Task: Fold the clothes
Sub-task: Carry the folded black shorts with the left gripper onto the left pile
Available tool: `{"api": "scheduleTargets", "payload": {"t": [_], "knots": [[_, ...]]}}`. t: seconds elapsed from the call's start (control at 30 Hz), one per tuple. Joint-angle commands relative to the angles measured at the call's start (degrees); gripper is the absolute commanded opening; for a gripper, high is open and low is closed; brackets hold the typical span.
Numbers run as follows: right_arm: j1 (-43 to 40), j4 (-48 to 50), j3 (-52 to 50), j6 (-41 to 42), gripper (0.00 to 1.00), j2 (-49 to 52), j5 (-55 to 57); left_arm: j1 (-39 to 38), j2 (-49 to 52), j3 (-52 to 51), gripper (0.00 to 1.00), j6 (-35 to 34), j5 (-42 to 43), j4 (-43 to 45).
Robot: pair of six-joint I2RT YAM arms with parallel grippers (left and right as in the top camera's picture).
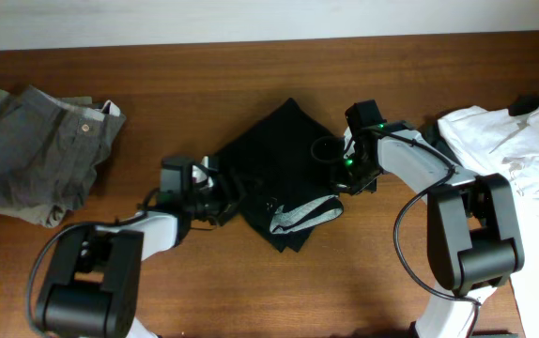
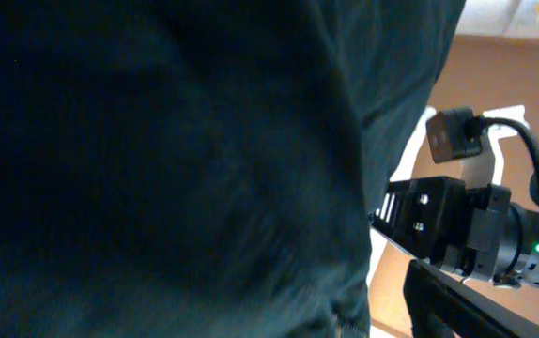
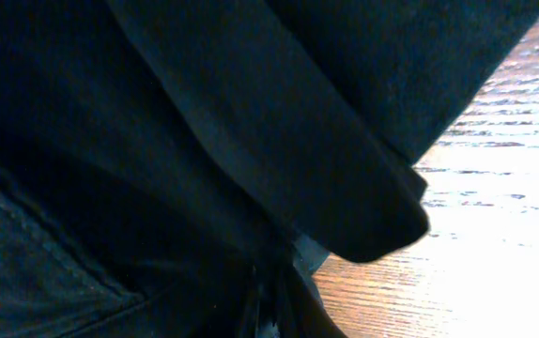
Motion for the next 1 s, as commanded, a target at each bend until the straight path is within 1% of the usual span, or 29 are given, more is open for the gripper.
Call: {"api": "scheduleTargets", "payload": {"t": [0.0,0.03,0.07,0.1,0.13,0.17,0.23,0.3,0.37,0.43,0.53,0.6,0.63,0.67,0.73,0.8,0.87,0.9,0.93,0.97], "knots": [[0.4,-0.2,0.0,-0.7,0.13,0.6,-0.2,-1.9,6.1,0.5,0.77,-2.3,-2.1,0.3],[0.4,-0.2,0.0,-0.7,0.13,0.6,-0.2,-1.9,6.8,1.1,0.53,-2.3,-2.1,2.9],[0.4,-0.2,0.0,-0.6,0.13,0.6,-0.2,-1.9,6.8,1.4,0.40,-2.2,-1.8,4.1],[0.4,-0.4,0.0,-0.7,0.13,0.5,-0.2,-1.9,6.8,1.9,0.23,-2.2,-0.4,5.1],[0.4,-0.7,0.0,-0.9,0.13,0.4,-0.2,-1.9,6.8,2.4,0.09,-1.6,1.1,6.1],[0.4,-0.7,0.1,-2.4,0.13,-0.2,0.0,-1.9,6.8,3.1,0.01,0.4,2.8,7.0],[0.3,-2.5,1.2,-3.7,0.13,-3.1,0.1,-1.6,6.7,5.3,0.01,4.5,7.6,7.5],[0.2,-5.7,3.4,-4.9,0.13,-6.2,0.2,-0.5,6.4,7.5,0.01,6.8,13.8,10.3],[0.2,-10.4,6.9,-5.2,0.14,-10.2,0.3,2.2,5.6,11.0,0.01,7.3,18.0,11.5],[0.2,-14.1,10.0,-5.2,0.14,-13.7,0.3,7.6,5.2,19.1,0.01,6.9,23.1,11.5],[0.3,-16.6,11.3,-5.1,0.13,-16.3,0.3,15.0,5.2,28.5,0.01,6.9,25.1,10.8],[0.3,-17.3,11.3,-5.1,0.14,-16.9,0.3,21.8,5.2,35.5,0.01,6.9,26.0,6.9],[0.3,-17.6,11.3,-5.1,0.14,-16.9,0.3,24.7,5.2,37.6,0.01,6.9,26.2,6.2],[0.3,-17.8,11.3,-5.1,0.14,-16.9,0.3,29.4,5.2,39.7,0.01,6.9,26.2,5.9],[0.3,-17.6,11.3,-4.9,0.14,-16.9,0.3,37.4,5.5,40.1,0.00,7.6,26.2,4.2],[0.3,-17.6,11.3,-4.9,0.14,-16.9,0.3,43.7,6.5,40.1,0.01,14.2,26.1,-2.3],[0.3,-17.6,11.3,-4.9,0.14,-16.9,0.3,47.9,7.4,40.1,0.00,21.0,26.1,-8.0],[0.3,-17.8,11.3,-4.9,0.14,-16.9,0.3,50.9,8.3,40.1,0.00,26.2,25.7,-11.8],[0.3,-18.0,11.3,-4.9,0.14,-16.9,0.3,53.1,9.1,40.1,0.01,29.7,25.8,-13.2],[0.3,-18.3,11.3,-4.9,0.14,-16.9,0.3,55.2,9.9,40.1,0.00,31.5,25.7,-13.8]]}}
